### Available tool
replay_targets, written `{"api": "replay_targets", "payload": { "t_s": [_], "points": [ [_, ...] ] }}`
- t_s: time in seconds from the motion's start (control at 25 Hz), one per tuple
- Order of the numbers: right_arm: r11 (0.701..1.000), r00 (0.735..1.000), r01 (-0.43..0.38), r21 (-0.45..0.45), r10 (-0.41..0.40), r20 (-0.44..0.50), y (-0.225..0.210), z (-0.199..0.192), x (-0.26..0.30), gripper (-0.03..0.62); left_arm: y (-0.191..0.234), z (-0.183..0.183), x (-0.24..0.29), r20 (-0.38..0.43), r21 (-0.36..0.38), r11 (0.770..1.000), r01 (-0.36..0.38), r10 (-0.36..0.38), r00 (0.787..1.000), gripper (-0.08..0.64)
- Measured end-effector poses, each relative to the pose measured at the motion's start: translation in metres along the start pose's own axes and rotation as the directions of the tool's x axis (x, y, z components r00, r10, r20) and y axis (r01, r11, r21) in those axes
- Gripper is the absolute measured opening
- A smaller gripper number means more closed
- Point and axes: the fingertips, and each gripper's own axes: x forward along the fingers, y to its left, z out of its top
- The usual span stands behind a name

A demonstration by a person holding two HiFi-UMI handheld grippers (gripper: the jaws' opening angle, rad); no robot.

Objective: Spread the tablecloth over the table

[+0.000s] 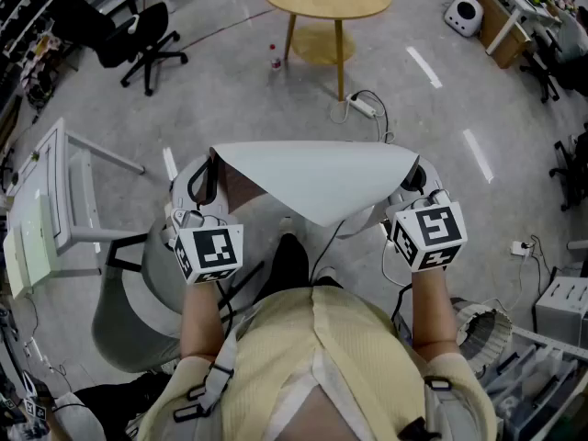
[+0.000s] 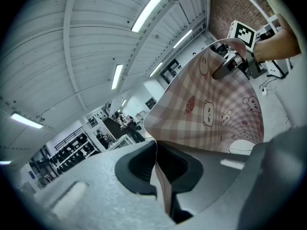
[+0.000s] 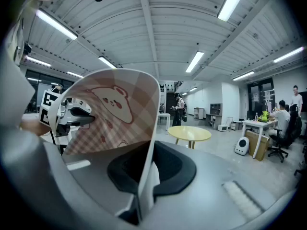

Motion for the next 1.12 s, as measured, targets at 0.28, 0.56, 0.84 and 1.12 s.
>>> {"api": "replay_targets", "payload": {
  "t_s": [0.28, 0.56, 0.84, 1.12],
  "points": [
    [1.0, 1.0, -0.005, 0.017, 0.005, -0.031, 0.0, -0.005, 0.019, 0.008, 0.01, -0.006, 0.021, -0.013, -0.036, 0.999, 0.014, -0.014, 1.0, 0.008],
    [1.0, 0.999, -0.011, 0.015, 0.012, -0.039, -0.001, -0.001, 0.053, 0.008, 0.027, -0.019, 0.053, -0.011, -0.066, 0.998, 0.015, -0.016, 1.0, 0.008],
    [1.0, 0.996, -0.027, 0.014, 0.028, -0.084, 0.003, 0.003, 0.106, 0.008, 0.054, -0.043, 0.092, -0.036, -0.1, 0.995, 0.002, -0.006, 0.999, 0.008],
    [0.999, 0.992, -0.044, -0.011, 0.043, -0.121, 0.011, 0.016, 0.161, 0.008, 0.091, -0.066, 0.13, -0.037, -0.129, 0.992, 0.008, -0.013, 0.999, 0.008]
  ]
}}
